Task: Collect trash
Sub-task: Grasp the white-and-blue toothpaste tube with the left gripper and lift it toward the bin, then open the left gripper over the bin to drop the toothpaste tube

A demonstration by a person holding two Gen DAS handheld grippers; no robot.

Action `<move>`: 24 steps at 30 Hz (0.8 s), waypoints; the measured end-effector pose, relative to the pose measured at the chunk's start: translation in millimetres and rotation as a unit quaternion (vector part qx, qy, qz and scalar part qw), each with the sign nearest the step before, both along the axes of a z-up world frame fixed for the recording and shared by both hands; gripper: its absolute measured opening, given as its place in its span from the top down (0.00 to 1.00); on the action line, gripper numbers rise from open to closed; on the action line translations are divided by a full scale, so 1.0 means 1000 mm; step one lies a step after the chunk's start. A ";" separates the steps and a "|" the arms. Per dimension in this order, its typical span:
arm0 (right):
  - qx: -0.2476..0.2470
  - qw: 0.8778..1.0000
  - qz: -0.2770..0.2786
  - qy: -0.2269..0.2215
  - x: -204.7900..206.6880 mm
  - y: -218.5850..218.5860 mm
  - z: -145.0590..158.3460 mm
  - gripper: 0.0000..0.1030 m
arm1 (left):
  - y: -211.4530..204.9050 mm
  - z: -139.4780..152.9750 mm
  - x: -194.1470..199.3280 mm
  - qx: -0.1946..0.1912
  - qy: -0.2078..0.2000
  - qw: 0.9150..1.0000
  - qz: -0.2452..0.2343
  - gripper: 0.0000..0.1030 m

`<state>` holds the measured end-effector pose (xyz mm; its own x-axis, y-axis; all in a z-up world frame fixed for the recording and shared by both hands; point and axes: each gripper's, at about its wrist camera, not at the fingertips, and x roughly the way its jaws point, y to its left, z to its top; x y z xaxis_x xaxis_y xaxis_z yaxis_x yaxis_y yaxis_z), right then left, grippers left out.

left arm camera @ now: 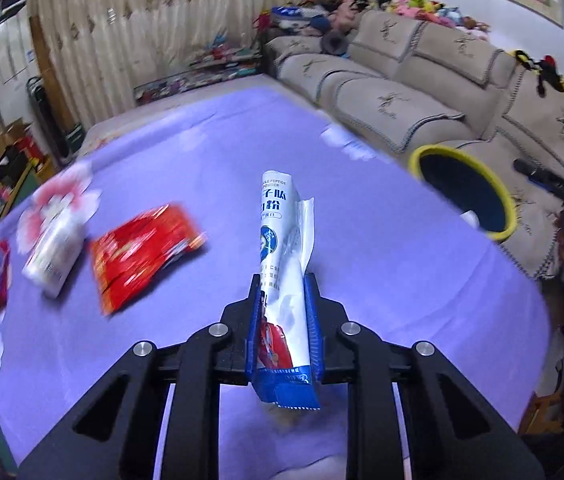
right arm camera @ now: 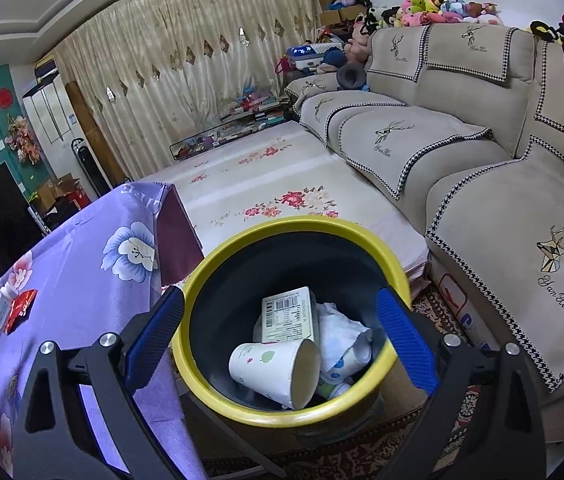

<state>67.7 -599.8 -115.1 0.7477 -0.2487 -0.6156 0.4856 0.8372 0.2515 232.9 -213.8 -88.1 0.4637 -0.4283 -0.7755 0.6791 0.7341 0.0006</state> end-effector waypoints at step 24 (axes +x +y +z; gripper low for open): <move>-0.024 0.996 -0.083 0.001 -0.085 -0.071 0.013 0.11 | -0.330 -0.029 -0.021 0.008 0.041 0.983 -0.177 0.77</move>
